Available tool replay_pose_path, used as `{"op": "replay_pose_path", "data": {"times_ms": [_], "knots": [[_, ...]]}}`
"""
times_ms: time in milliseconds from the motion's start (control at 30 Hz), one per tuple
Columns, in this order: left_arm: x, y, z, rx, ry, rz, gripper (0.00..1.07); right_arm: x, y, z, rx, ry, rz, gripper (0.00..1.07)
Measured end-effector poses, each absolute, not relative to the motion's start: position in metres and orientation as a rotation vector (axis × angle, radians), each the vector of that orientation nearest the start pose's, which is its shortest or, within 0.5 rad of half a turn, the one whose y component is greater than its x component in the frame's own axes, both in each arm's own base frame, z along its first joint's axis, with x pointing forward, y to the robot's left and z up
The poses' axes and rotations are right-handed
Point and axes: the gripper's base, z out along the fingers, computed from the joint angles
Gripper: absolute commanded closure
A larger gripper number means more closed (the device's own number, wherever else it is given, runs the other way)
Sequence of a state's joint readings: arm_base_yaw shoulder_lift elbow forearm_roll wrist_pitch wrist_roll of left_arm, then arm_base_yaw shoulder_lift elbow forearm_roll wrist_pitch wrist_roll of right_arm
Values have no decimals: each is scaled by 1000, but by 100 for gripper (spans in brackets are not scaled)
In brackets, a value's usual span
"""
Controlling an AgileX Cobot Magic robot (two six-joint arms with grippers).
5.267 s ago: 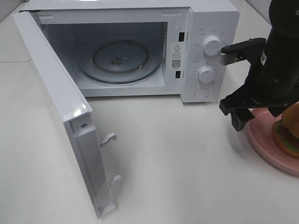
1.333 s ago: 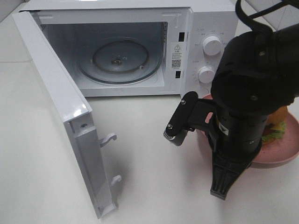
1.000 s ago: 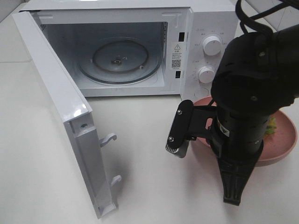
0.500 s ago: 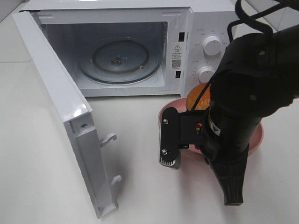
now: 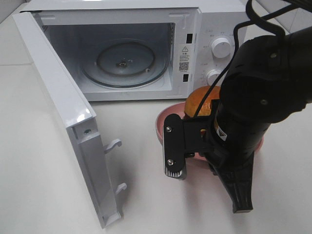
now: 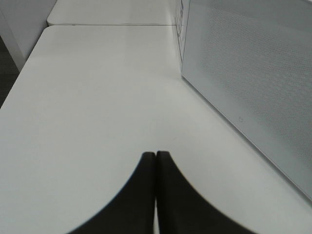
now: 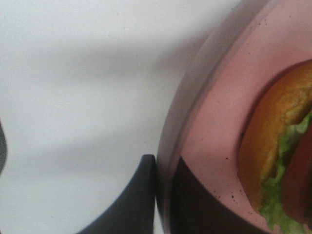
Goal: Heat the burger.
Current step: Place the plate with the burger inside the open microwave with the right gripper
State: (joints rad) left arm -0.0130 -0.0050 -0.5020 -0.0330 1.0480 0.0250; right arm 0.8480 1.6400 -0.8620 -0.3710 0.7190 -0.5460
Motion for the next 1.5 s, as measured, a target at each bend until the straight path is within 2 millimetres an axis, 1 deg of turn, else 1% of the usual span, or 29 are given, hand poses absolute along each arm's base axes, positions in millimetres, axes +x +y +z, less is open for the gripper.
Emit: {"op": "replay_pose_path", "data": {"times_ms": [100, 167, 267, 333, 367, 433, 467, 500, 533, 600, 700, 767, 800, 833, 1000, 1067, 1200, 1333, 1500], "knots": [[-5, -3, 279, 40, 2024, -32, 106, 203, 198, 173, -2178, 1943, -350, 107], [-5, -3, 279, 40, 2024, -32, 106, 204, 201, 173, -2263, 1818, -347, 107], [-5, -3, 279, 40, 2024, -32, 106, 204, 202, 173, -2281, 1786, -344, 107], [-5, -3, 279, 40, 2024, -32, 106, 205, 205, 174, -2337, 1671, -341, 107], [-5, -3, 279, 40, 2024, -32, 106, 205, 205, 174, -2337, 1671, -341, 107], [-5, -3, 279, 40, 2024, -32, 106, 207, 208, 174, -2351, 1601, -339, 107], [-5, -3, 279, 40, 2024, -32, 106, 207, 208, 174, -2351, 1601, -339, 107], [-5, -3, 279, 40, 2024, -32, 106, 207, 209, 175, -2365, 1556, -341, 107], [-5, -3, 279, 40, 2024, -32, 106, 207, 209, 175, -2365, 1556, -341, 107], [-5, -3, 279, 40, 2024, -32, 106, 208, 210, 175, -2386, 1496, -345, 107], [-5, -3, 279, 40, 2024, -32, 106, 208, 211, 175, -2398, 1473, -348, 107], [-5, -3, 279, 40, 2024, -32, 106, 209, 213, 176, -2424, 1392, -356, 107], [-5, -3, 279, 40, 2024, -32, 106, 209, 213, 176, -2424, 1392, -356, 107], [-5, -3, 279, 40, 2024, -32, 106, 209, 214, 176, -2426, 1355, -352, 107], [-5, -3, 279, 40, 2024, -32, 106, 210, 218, 177, -2411, 1317, -331, 107], [-5, -3, 279, 40, 2024, -32, 106, 209, 221, 178, -2406, 1270, -308, 107], [-5, -3, 279, 40, 2024, -32, 106, 212, 220, 178, -2400, 1256, -300, 107], [-5, -3, 279, 40, 2024, -32, 106, 224, 210, 179, -2374, 1272, -300, 107], [-5, -3, 279, 40, 2024, -32, 106, 231, 204, 179, -2367, 1249, -292, 107]]}}
